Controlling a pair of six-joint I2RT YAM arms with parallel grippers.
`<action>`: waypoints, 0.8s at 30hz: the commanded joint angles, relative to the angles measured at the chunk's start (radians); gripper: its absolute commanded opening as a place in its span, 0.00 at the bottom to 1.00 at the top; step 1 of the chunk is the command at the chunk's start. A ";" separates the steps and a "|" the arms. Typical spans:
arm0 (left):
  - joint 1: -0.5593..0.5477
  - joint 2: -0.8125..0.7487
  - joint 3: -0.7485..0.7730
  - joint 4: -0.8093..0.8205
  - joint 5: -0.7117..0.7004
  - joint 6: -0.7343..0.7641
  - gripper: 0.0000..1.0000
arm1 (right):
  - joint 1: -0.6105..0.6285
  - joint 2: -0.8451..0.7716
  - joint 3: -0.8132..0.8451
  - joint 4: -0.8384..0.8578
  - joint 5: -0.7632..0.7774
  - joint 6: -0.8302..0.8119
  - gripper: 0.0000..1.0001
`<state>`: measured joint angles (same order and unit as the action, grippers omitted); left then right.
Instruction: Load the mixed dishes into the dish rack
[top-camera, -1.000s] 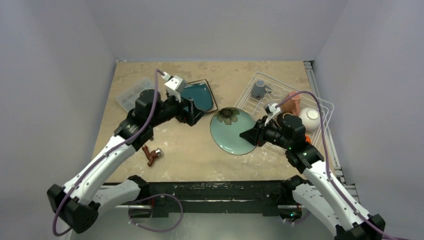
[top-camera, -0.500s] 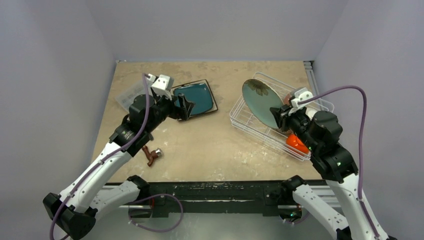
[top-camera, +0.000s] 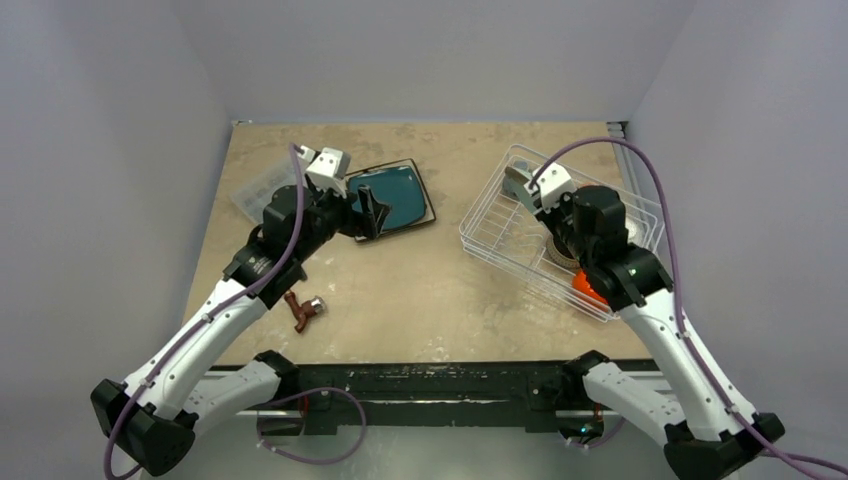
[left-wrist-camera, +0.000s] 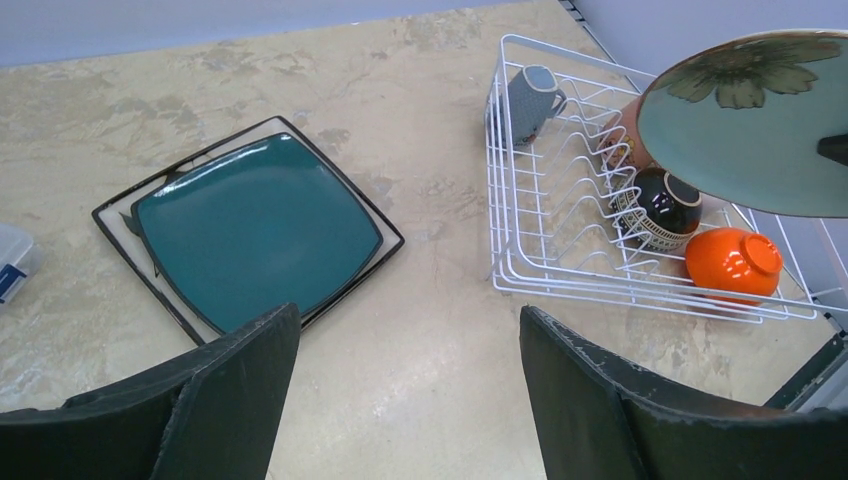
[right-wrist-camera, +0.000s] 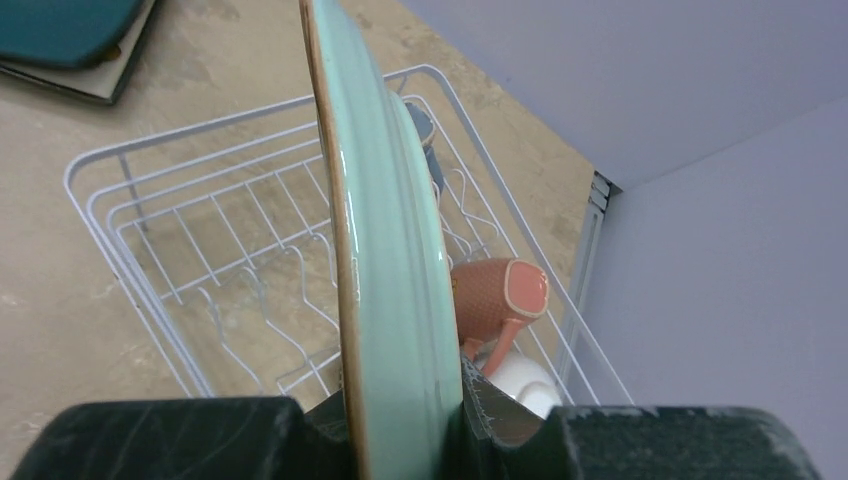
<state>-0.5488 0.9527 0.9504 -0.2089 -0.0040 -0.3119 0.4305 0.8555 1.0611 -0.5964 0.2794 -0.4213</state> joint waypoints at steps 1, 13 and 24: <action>0.016 0.009 0.003 0.042 0.039 -0.026 0.79 | -0.020 0.042 0.008 0.229 0.033 -0.152 0.00; 0.058 0.021 -0.006 0.068 0.108 -0.075 0.79 | -0.152 0.205 0.016 0.241 -0.233 -0.234 0.00; 0.091 0.029 -0.012 0.084 0.145 -0.107 0.78 | -0.162 0.250 -0.005 0.271 -0.216 -0.264 0.00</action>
<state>-0.4702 0.9798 0.9501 -0.1787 0.1101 -0.3908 0.2741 1.1282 1.0386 -0.4995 0.0589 -0.6529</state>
